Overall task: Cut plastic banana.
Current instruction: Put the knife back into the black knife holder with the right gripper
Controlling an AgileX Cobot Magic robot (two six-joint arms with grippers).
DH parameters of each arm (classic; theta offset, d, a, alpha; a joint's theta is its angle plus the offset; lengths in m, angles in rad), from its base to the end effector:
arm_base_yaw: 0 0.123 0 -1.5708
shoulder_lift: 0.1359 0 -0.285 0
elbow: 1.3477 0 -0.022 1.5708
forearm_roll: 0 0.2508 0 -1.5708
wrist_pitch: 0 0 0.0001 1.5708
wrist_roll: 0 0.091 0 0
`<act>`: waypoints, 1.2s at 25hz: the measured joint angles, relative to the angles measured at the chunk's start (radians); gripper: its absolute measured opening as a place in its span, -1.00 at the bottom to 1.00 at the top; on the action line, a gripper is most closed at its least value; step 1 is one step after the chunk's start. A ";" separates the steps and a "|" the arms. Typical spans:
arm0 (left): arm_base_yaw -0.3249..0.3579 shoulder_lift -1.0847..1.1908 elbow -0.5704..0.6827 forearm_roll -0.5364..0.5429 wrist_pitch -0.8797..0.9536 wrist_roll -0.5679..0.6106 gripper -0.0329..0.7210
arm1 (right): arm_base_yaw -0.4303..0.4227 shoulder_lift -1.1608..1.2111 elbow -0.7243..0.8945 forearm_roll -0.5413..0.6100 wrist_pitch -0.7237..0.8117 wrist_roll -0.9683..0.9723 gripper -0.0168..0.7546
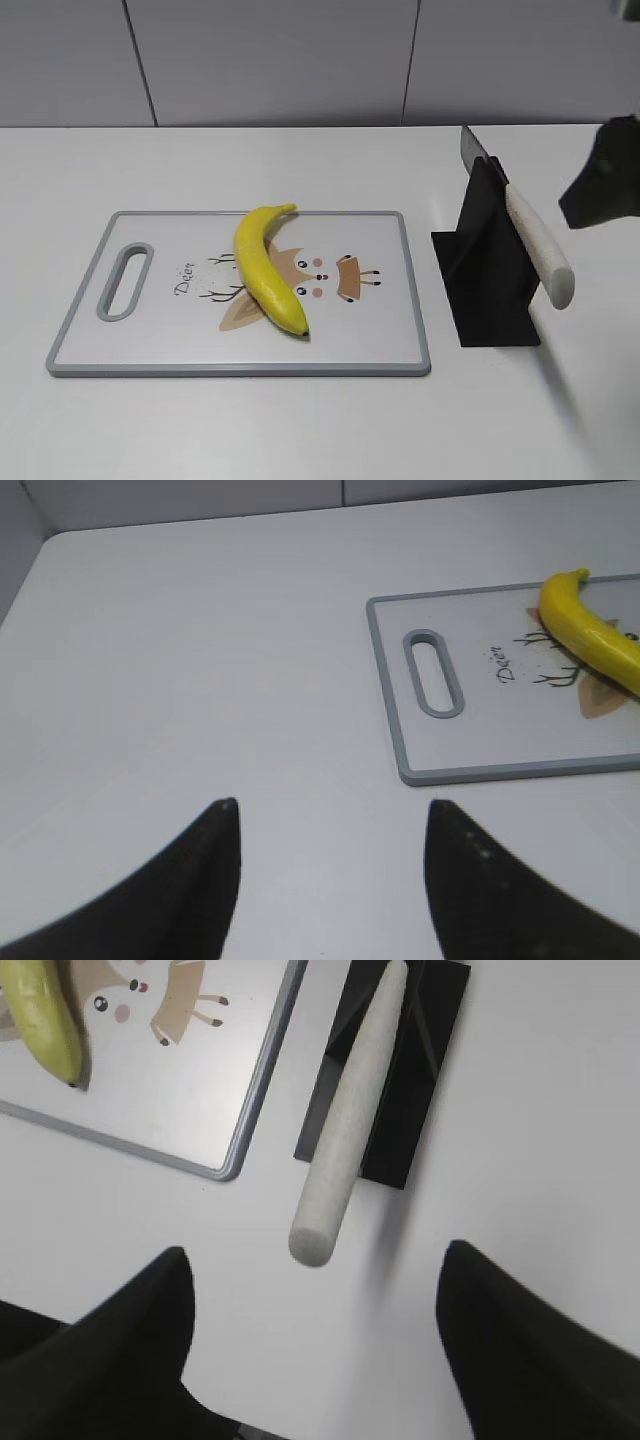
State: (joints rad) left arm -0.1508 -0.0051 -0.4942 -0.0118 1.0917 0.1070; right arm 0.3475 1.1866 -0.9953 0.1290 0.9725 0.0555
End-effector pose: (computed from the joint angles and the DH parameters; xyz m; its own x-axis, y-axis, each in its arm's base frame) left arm -0.0063 0.0000 0.2732 -0.4599 0.1724 -0.8711 0.2070 0.9748 0.0837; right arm 0.2081 0.0857 0.3155 -0.8687 -0.1792 -0.4618 -0.2774 0.9484 0.1538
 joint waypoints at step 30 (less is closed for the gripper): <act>0.092 0.000 0.000 0.000 0.000 0.000 0.61 | 0.000 -0.894 0.484 -0.026 0.061 -0.141 0.50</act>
State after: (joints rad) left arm -0.0589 -0.0051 -0.4942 -0.0118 1.0917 0.1070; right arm 0.3475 0.2927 -0.5109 0.1029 1.0338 -0.0856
